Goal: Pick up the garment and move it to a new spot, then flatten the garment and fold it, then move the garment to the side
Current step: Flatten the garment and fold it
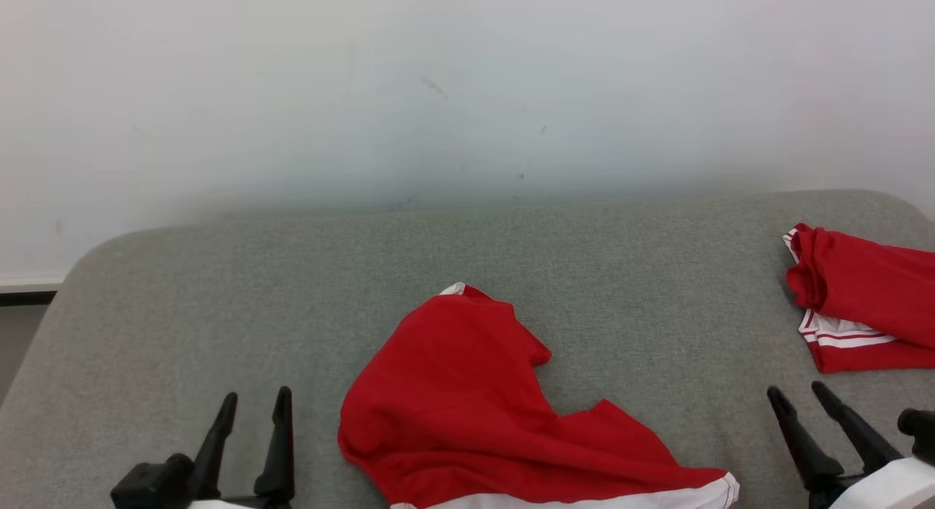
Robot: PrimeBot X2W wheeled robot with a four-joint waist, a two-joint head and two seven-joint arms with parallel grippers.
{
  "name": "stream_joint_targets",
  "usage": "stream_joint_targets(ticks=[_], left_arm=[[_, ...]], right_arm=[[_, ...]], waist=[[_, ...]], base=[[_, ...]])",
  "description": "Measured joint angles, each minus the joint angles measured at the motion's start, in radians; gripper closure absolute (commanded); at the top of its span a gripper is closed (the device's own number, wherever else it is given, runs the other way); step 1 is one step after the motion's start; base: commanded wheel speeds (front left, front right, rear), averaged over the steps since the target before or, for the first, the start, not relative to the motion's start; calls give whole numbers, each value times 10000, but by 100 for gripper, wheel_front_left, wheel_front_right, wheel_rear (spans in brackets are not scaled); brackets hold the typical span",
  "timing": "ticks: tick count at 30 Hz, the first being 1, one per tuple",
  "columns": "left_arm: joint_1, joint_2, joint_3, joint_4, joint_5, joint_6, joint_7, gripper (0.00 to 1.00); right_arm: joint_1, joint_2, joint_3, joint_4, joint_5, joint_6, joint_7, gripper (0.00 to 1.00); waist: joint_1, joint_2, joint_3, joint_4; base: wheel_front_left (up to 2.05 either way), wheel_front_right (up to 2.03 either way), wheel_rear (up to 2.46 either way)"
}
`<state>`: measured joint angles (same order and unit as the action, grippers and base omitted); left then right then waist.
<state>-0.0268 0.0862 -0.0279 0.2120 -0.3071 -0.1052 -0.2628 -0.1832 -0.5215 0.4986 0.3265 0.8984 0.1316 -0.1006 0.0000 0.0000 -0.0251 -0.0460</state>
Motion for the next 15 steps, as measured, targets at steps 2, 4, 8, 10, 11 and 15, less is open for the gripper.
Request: stream_joint_targets(ticks=[2,4,8,10,11,15], left_arm=[[20,-8,111,-128,90,21,-2,0],[35,-12,236,-257,138,73,-2,0],[103,-73,391,-349,307,79,-2,0],[108,-88,491,-372,347,88,-2,0],[114,-104,518,-370,353,88,-2,0],[118,-163,646,-334,408,73,-2,0]], right_arm=[[4,374,-533,-198,-431,0,-702,0],[12,731,-1039,-403,-976,0,-1110,0],[253,1505,-2186,-965,-1998,0,-1446,0],[425,1802,-2633,-1342,-2732,0,-1526,0],[504,1965,-2846,-1526,-3072,0,-1561,0],[938,2554,-3511,-2102,-4021,0,-1597,0]], waist=[[0,0,-51,-44],[0,0,-104,-78],[0,0,-181,-127],[0,0,-207,-132],[0,0,-218,-133],[0,0,-240,-129]], base=[[0,0,0],[0,0,0],[0,0,0],[0,0,0],[0,0,0],[0,0,0]])
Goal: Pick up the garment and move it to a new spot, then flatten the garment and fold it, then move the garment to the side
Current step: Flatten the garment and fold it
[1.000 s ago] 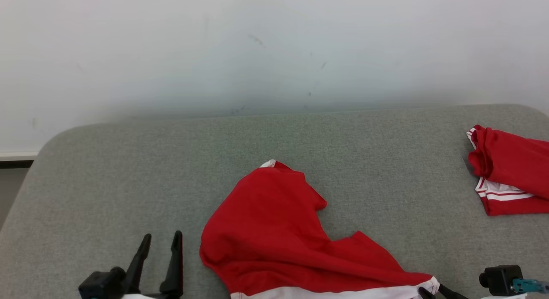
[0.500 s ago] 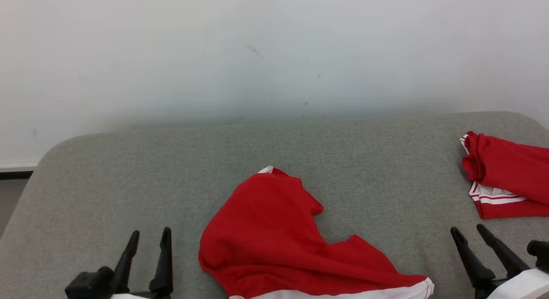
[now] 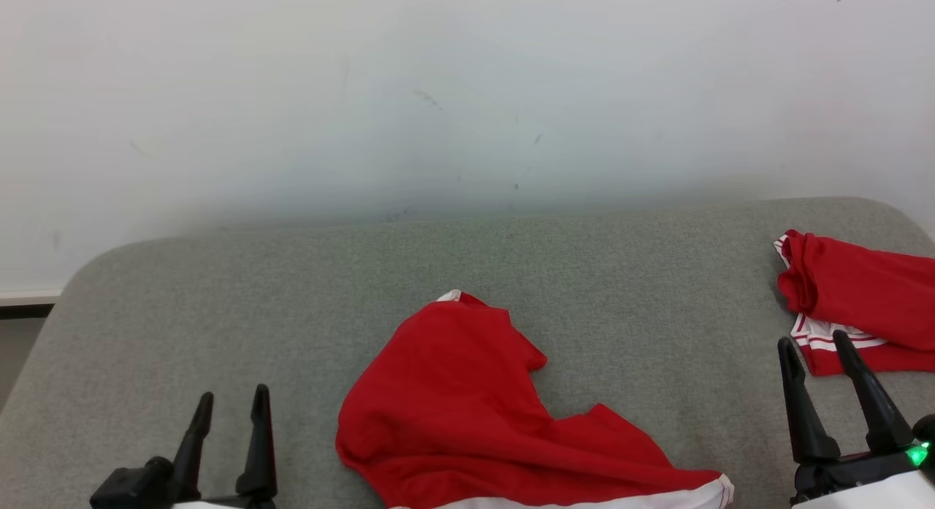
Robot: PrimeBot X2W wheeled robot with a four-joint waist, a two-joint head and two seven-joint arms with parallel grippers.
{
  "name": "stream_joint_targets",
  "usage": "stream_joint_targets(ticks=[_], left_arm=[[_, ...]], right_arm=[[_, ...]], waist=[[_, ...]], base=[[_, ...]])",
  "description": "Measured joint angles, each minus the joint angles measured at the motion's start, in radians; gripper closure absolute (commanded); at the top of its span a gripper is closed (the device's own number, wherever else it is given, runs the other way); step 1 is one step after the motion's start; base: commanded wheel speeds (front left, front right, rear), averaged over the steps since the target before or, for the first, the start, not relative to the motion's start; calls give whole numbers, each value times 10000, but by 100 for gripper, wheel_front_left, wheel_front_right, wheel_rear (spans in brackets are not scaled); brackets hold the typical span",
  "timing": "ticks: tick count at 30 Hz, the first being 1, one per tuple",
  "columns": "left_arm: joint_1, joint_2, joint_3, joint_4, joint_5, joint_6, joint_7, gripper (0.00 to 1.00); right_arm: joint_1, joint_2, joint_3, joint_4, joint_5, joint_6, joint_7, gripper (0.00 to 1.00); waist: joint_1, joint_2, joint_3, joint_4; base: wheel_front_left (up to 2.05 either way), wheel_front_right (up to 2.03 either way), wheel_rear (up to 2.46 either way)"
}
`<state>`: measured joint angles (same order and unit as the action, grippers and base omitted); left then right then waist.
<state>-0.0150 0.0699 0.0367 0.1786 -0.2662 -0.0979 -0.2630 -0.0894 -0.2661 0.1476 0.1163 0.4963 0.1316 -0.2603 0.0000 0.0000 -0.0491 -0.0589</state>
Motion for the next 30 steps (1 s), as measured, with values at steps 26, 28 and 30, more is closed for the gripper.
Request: stream_joint_targets(ticks=[26,28,30], left_arm=[[147,-188,-56,92,199,-251,0,0],[140,-192,-56,113,199,-253,0,0],[134,-194,-59,123,199,-257,0,0]], right_arm=[[658,708,-272,21,-842,0,-19,0],[654,704,-255,27,-842,0,-19,0],[645,690,-234,46,-842,0,-19,0]], waist=[[0,0,80,-35],[0,0,77,-30],[0,0,76,-24]], base=[[0,0,0],[0,0,0],[0,0,0]])
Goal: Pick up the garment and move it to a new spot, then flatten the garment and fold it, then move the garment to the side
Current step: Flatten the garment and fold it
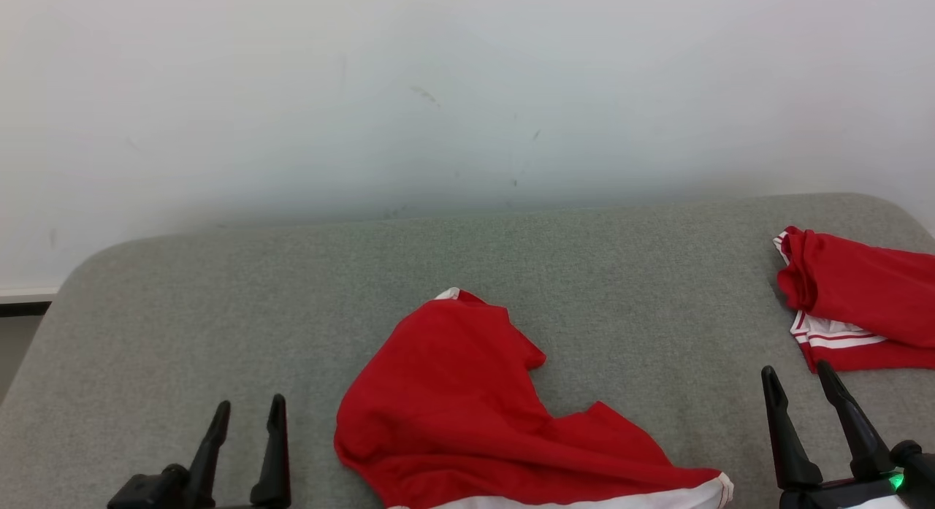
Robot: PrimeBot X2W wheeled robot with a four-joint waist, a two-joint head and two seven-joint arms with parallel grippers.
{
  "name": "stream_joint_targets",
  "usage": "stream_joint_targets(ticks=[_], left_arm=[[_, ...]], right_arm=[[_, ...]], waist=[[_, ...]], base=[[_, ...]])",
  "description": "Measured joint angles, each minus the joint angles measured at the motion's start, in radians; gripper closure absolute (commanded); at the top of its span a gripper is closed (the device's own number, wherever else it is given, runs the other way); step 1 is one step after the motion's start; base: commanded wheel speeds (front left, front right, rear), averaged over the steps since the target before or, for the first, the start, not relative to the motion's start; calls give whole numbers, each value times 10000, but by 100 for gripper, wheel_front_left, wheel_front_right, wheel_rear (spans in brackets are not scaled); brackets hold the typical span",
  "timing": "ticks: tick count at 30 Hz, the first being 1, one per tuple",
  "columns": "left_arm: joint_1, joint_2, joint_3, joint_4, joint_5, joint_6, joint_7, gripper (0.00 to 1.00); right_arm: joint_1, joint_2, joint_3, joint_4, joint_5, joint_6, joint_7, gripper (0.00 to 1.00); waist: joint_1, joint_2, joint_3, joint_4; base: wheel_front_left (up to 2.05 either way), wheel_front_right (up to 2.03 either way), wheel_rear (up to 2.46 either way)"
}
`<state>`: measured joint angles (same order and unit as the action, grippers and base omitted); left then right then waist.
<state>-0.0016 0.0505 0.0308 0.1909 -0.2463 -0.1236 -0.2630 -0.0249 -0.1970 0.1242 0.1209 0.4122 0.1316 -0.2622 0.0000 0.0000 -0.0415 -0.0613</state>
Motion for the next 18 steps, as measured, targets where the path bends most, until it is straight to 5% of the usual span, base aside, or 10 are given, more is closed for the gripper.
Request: stream_joint_targets(ticks=[9,18], left_arm=[[8,23,-420,219,-50,-27,50,0],[198,991,-1896,-585,-938,-48,2318,0]], right_arm=[[71,-606,422,324,142,0,286,0],[547,-1154,1168,1041,1379,0,1883,0]], waist=[[0,0,55,33],[0,0,225,109]], base=[[0,0,0],[0,0,0]])
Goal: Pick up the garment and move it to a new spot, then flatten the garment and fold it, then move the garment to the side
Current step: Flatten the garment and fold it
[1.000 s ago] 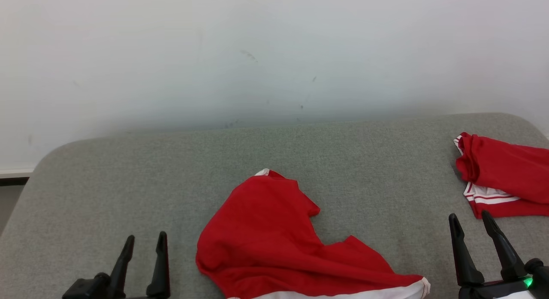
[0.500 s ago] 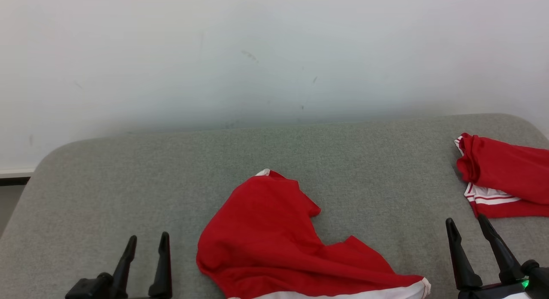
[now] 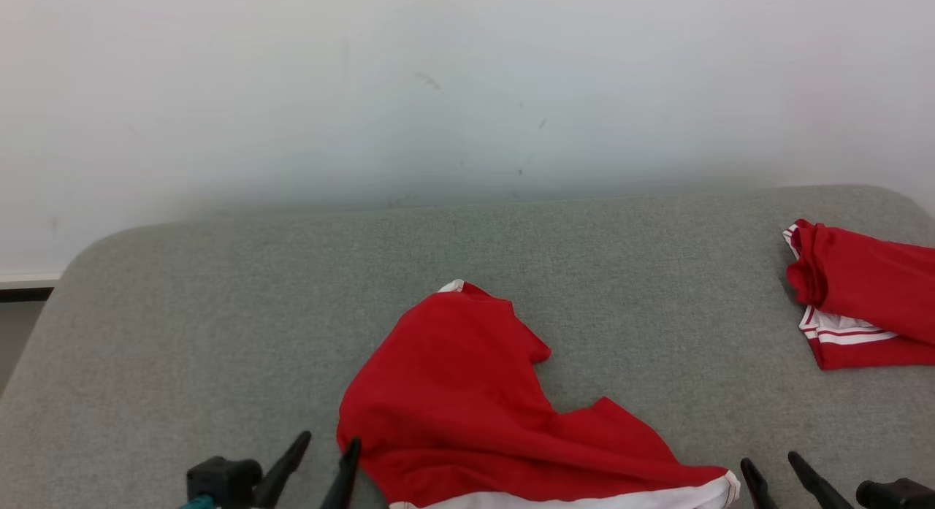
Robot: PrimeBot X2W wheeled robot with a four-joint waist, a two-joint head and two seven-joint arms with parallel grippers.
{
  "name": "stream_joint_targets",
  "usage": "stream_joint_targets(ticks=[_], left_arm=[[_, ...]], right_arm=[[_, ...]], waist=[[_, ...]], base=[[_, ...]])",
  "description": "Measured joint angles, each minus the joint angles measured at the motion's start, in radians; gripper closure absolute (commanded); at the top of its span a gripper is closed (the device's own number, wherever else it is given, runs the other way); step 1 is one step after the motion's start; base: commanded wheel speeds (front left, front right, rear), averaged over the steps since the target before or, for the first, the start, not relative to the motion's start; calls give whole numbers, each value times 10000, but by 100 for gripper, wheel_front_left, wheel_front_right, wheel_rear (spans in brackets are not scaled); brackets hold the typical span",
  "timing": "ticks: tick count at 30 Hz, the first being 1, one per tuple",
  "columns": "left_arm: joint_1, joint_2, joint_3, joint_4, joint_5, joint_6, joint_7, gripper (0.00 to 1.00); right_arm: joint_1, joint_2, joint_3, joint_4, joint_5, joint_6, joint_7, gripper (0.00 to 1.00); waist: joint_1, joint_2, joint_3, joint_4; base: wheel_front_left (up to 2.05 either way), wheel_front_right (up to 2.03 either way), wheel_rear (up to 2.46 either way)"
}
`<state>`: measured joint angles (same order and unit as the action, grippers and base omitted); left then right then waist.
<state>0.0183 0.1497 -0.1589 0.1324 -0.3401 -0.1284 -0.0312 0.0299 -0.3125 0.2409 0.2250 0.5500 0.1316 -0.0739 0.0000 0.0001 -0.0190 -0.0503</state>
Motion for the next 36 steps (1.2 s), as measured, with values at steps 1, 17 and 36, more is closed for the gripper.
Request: stream_joint_targets(ticks=[1,17,36], left_arm=[[67,130,-173,-140,-86,-4,305,0],[559,1327,-2412,-1174,-3049,-6,3636,0],[-646,1563,-3611,92,-3917,-6,2913,100]], right_arm=[[4,2,84,111,159,0,159,0],[-1182,-201,1875,1716,2038,0,1049,0],[-2237,-857,4048,2251,3768,0,445,100]], waist=[[0,0,15,11],[0,0,354,180],[0,-1,627,183]], base=[[0,0,0],[0,0,0],[0,0,0]])
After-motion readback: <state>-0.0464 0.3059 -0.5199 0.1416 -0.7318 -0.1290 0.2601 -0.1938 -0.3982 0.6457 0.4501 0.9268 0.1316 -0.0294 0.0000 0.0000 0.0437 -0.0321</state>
